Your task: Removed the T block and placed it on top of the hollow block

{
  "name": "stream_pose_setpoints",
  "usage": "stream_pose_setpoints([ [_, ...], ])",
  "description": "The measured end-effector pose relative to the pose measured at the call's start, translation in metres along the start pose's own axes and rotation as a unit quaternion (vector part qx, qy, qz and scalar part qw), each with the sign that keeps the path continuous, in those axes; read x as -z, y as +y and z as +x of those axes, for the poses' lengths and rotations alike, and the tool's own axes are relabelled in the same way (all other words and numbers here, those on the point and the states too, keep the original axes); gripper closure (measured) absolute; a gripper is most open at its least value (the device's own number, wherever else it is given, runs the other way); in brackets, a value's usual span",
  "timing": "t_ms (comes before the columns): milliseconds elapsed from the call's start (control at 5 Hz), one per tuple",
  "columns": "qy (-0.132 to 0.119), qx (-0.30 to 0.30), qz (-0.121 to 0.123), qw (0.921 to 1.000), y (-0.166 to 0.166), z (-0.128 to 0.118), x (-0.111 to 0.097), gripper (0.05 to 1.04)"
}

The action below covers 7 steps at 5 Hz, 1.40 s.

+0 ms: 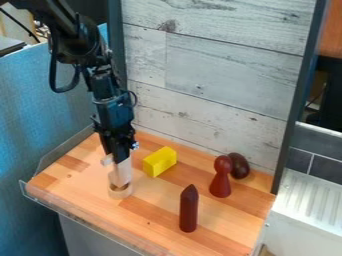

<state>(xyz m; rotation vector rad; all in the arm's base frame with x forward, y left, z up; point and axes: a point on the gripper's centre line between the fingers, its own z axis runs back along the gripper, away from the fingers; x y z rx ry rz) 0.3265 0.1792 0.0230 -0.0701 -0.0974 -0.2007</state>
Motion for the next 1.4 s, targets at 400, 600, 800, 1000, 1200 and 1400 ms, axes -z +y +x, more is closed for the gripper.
stream_pose_setpoints([
  [400,0.004,0.010,-0.007,0.9999,-0.0046,-0.0050,0.0057,0.882],
  [600,0.001,0.012,-0.003,0.9999,-0.0055,-0.0059,0.0055,0.882],
  [800,0.000,0.009,-0.001,1.0000,-0.0048,-0.0056,0.0055,0.848],
  [1000,0.001,0.005,-0.002,1.0000,-0.0051,-0.0059,0.0060,0.580],
  [1200,0.002,0.005,-0.005,1.0000,-0.0050,-0.0048,0.0035,0.265],
  [1400,-0.002,0.007,-0.013,0.9999,-0.0064,-0.0022,0.0010,0.074],
])
